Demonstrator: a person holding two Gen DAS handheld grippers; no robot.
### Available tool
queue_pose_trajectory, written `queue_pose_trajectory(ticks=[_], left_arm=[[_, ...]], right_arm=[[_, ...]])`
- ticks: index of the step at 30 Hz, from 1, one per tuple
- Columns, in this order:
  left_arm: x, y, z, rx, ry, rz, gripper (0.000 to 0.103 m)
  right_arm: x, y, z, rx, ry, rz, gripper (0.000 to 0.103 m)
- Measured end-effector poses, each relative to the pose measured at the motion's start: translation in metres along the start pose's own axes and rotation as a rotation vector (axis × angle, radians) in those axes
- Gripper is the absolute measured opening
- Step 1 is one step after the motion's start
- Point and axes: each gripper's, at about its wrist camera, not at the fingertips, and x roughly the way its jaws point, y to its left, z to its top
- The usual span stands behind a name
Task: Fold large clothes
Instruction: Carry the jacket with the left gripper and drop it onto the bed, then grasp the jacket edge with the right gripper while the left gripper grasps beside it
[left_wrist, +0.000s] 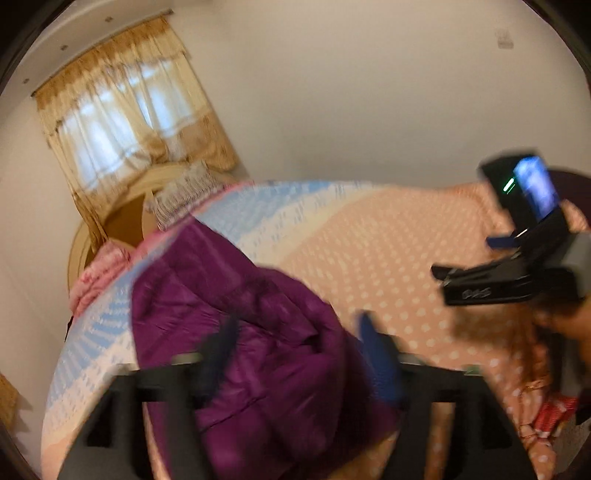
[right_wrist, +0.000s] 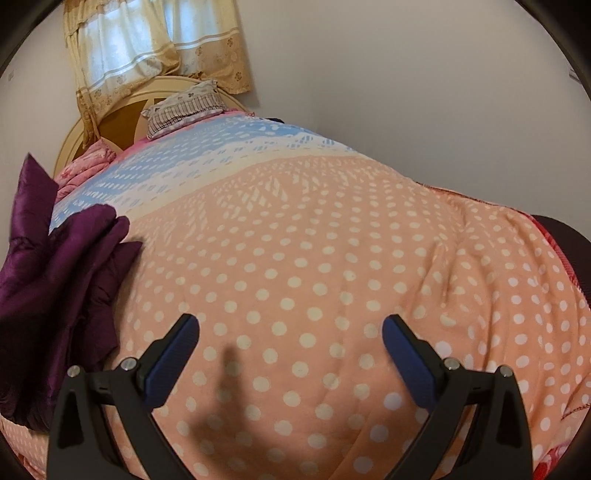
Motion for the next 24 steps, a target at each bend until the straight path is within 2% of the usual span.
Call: queue_pose_trajectory(ticks=[1, 3, 5, 6, 10, 12, 13, 15, 19, 22, 24], left_arm=[[-0.008, 0.003, 0.001, -0.008, -0.017, 0.004, 0.086], [-0.027, 0.022, 0.003, -0.035, -0.049, 0.004, 0.087], [-0.036, 0.05, 0.0, -0.091, -0.054, 0.029, 0.088], [-0.033, 0.069, -0.003, -0.123, -0.04, 0.078, 0.089], [0.008, 0.15, -0.022, -0.292, 0.119, 0.324, 0.089], [0.032, 0.199, -0.039, -0.438, 0.22, 0.426, 0.089], [0.037, 0.216, -0.045, -0.49, 0.241, 0.444, 0.089], [0.051, 0.244, -0.055, -0.577, 0.272, 0.458, 0.089], [0.063, 0.255, -0.054, -0.611, 0.276, 0.476, 0.089], [0.067, 0.253, -0.053, -0.623, 0.267, 0.44, 0.089], [0.075, 0.251, -0.05, -0.627, 0.27, 0.427, 0.09]], right_arm=[[-0.002, 0.001, 0.002, -0.002, -0.005, -0.002, 0.097], [-0.01, 0.008, 0.009, -0.015, -0.008, -0.002, 0.076], [-0.019, 0.02, 0.022, -0.019, -0.016, 0.035, 0.074], [-0.024, 0.031, 0.031, -0.036, -0.028, 0.052, 0.074], [-0.046, 0.093, 0.067, -0.123, -0.084, 0.136, 0.072], [-0.054, 0.132, 0.086, -0.164, -0.096, 0.195, 0.059], [-0.055, 0.15, 0.093, -0.183, -0.097, 0.208, 0.057], [-0.055, 0.194, 0.107, -0.236, -0.105, 0.213, 0.057], [-0.039, 0.255, 0.116, -0.264, -0.066, 0.244, 0.055], [-0.02, 0.275, 0.113, -0.275, -0.064, 0.255, 0.055], [0.005, 0.271, 0.106, -0.258, -0.037, 0.238, 0.053]])
